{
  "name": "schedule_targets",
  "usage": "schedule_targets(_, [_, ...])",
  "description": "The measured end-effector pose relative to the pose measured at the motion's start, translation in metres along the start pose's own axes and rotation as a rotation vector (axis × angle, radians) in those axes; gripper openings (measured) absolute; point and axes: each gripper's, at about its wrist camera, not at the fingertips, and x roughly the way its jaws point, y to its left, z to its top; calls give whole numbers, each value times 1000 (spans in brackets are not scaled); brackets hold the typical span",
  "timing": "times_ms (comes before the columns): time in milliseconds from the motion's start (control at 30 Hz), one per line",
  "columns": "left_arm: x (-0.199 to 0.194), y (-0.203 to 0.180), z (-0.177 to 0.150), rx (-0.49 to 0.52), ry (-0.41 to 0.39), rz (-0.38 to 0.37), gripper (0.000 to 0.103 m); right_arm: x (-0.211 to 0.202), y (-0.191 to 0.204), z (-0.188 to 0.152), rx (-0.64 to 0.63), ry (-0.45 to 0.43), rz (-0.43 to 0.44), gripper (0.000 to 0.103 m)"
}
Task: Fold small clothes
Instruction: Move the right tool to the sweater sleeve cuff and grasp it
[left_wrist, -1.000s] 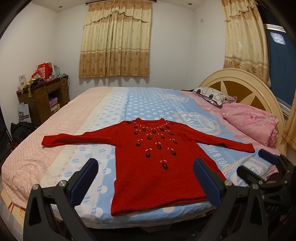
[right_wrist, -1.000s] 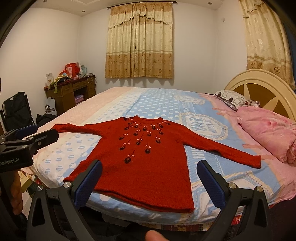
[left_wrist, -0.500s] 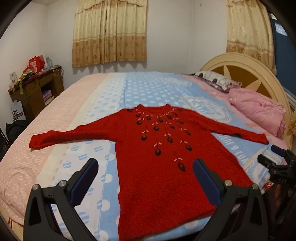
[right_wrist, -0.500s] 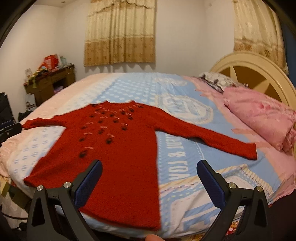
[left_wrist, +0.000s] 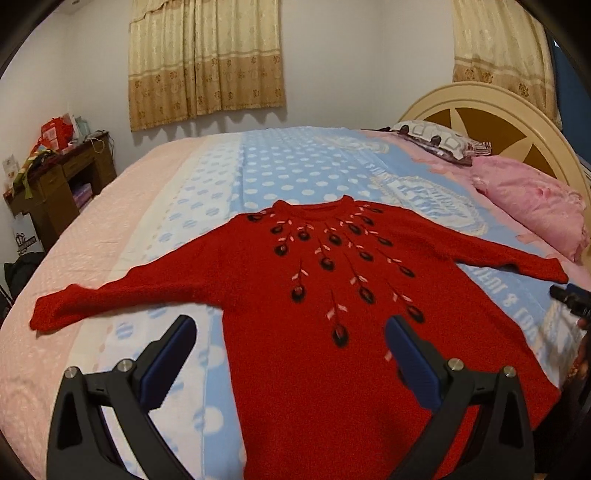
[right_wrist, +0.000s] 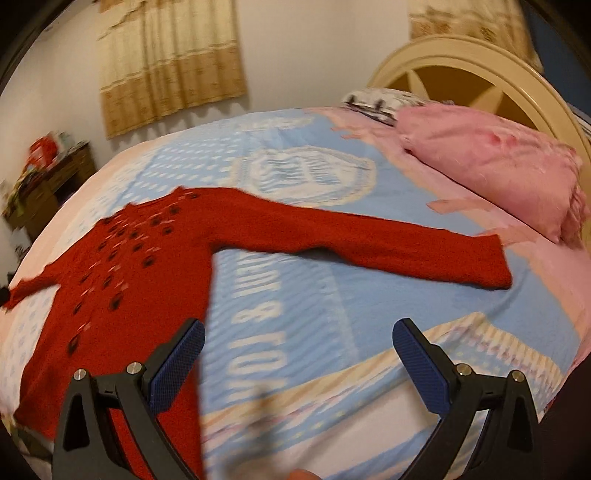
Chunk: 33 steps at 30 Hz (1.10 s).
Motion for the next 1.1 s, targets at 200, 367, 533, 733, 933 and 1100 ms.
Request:
schedule_targets(200, [41,16,12,-8,30,24,103,11,-51,20,108,-22,-62,101])
schedule_targets(367, [69,28,14,16,56,55,103,22,-101,37,183,-2,-142,86])
schedule_targets(533, [90,39,17,22,65,89,103,34,-152,52,245,31,-235,83])
schedule_targets(733, [109,49,15,-4,82,91,103,56,-195,60,330,86,-272,66])
schedule_targets(933, [125,57,9,-39,120,79,103,76,-201,64,353,147,-232,57])
schedule_targets(1100, [127,64,5,-80,133,52,103,88,-199,61,362,170,-216,49])
